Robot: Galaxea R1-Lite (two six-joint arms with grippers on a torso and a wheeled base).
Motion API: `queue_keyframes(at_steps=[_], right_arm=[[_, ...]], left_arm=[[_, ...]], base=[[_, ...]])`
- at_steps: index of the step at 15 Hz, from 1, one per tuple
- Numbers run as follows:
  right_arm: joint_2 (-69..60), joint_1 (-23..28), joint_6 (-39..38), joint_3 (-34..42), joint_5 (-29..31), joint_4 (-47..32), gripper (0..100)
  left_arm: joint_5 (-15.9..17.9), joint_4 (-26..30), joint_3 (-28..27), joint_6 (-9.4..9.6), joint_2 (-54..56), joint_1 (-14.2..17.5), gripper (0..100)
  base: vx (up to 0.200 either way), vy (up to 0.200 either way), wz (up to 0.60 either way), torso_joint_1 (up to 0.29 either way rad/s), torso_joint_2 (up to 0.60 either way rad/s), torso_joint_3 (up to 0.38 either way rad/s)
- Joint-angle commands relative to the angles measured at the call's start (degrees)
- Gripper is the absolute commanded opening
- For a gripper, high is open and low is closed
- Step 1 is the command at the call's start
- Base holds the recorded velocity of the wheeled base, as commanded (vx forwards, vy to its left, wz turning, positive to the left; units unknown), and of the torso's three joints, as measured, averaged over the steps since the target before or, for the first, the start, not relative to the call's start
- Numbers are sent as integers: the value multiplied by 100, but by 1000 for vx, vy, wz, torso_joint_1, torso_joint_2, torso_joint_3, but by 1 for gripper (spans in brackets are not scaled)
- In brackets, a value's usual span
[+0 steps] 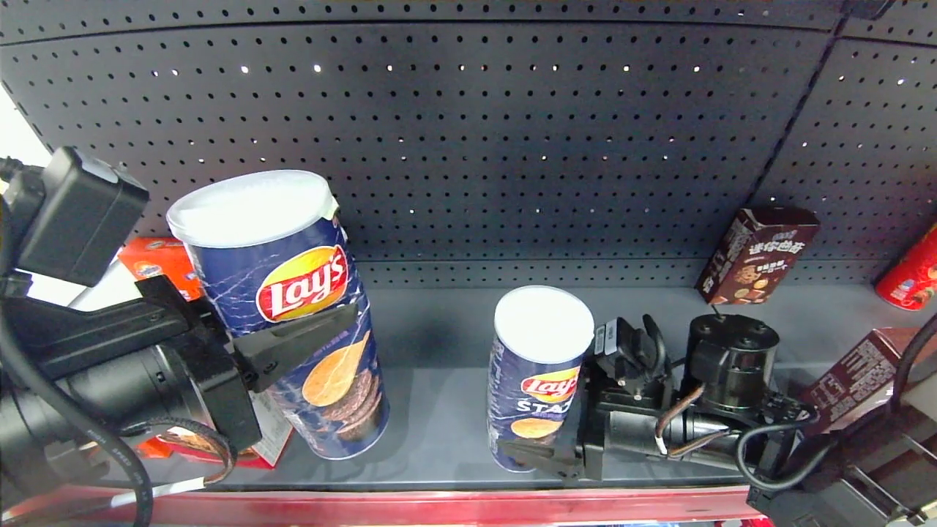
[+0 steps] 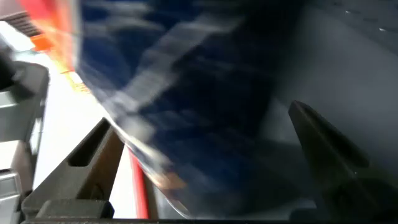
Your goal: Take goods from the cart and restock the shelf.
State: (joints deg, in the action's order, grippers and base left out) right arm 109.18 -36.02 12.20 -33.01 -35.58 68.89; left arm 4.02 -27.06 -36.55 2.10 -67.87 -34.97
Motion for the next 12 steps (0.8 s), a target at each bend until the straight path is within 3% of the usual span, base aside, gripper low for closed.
queue_keyframes(at_steps=[1, 12], right_arm=[[-503, 175, -51, 181, -1, -7, 100], [-3034, 342, -368, 1640, 104, -156, 100]], left_arm=[[2, -1, -2, -8, 10, -1, 0], [-7, -1, 25, 1, 19, -1, 0]], base=[[0, 0, 0, 0, 0, 0], [0, 0, 0, 0, 0, 0]])
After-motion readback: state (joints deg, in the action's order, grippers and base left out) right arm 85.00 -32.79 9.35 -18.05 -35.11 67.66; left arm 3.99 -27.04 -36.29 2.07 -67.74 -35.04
